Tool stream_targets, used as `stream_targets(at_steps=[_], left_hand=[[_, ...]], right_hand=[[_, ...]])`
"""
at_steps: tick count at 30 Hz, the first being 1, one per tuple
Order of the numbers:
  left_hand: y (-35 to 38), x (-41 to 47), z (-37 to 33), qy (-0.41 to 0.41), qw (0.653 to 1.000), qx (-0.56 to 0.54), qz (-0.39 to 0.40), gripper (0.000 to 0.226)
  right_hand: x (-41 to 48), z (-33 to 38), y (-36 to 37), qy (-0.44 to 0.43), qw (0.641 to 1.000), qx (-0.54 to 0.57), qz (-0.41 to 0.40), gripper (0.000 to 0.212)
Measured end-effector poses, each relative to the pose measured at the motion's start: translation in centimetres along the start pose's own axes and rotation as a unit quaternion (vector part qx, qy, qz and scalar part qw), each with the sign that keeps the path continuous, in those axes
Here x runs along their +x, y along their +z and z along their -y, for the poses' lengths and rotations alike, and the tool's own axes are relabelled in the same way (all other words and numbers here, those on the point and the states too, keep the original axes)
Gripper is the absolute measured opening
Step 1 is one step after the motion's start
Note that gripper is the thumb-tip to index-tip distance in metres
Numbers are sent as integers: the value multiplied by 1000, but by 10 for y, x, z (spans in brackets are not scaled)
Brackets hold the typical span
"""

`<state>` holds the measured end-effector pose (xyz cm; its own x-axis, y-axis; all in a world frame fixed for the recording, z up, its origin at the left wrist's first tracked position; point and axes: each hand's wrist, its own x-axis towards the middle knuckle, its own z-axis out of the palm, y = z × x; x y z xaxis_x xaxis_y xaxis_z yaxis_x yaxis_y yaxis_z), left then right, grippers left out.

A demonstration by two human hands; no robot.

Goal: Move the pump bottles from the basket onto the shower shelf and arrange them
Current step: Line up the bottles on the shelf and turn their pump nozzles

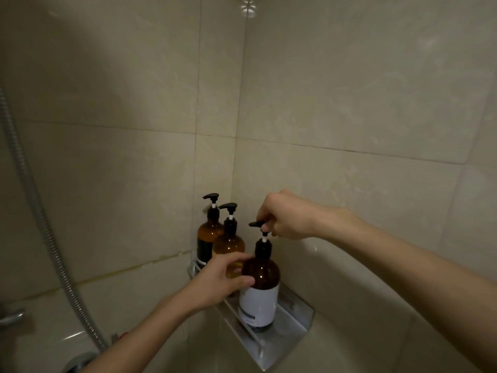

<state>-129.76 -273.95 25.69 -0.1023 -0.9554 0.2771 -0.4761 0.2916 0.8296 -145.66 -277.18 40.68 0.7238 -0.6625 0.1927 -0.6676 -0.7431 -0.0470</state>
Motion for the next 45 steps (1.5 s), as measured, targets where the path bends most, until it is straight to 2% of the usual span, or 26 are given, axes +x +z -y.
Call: stream_targets(at_steps=[4,8,12,26,30,33,35,38,39,41,43,45], left_hand=[[4,0,4,0,1000,5,0,60],[19,1,9,-17,999,28,-34,82],[26,5,15,-10,994,64,-91,83],[18,6,17,-2,988,74,-132,85],[21,2,14,-2,987,83,-135,81],[20,-1,11,9,988,85,-127,78],[18,-3,12,8,988,50,-147,64],[5,2,18,-8,969,7,-247,33],[-1,5,22,-14,962,8,-271,33],[-12,11,28,-30,962,22,-272,43],[-16,17,33,-40,968,39,-246,56],[-16,21,34,-40,971,49,-229,66]], right_hand=[[2,-7,-1,-24,999,25,-1,22],[5,-15,1,-37,999,31,-1,27],[7,-20,5,-62,998,29,-16,29],[17,-22,18,-79,995,42,-52,29],[17,-22,18,-68,995,46,-48,30],[12,-21,23,-40,995,81,-44,42],[5,-21,33,-12,987,146,-64,56],[-9,-20,57,62,955,267,-111,71],[-13,-21,66,90,947,289,-107,76],[-20,-23,84,129,944,302,-42,87],[-23,-24,98,126,940,316,40,80],[-23,-25,108,115,930,343,70,67]])
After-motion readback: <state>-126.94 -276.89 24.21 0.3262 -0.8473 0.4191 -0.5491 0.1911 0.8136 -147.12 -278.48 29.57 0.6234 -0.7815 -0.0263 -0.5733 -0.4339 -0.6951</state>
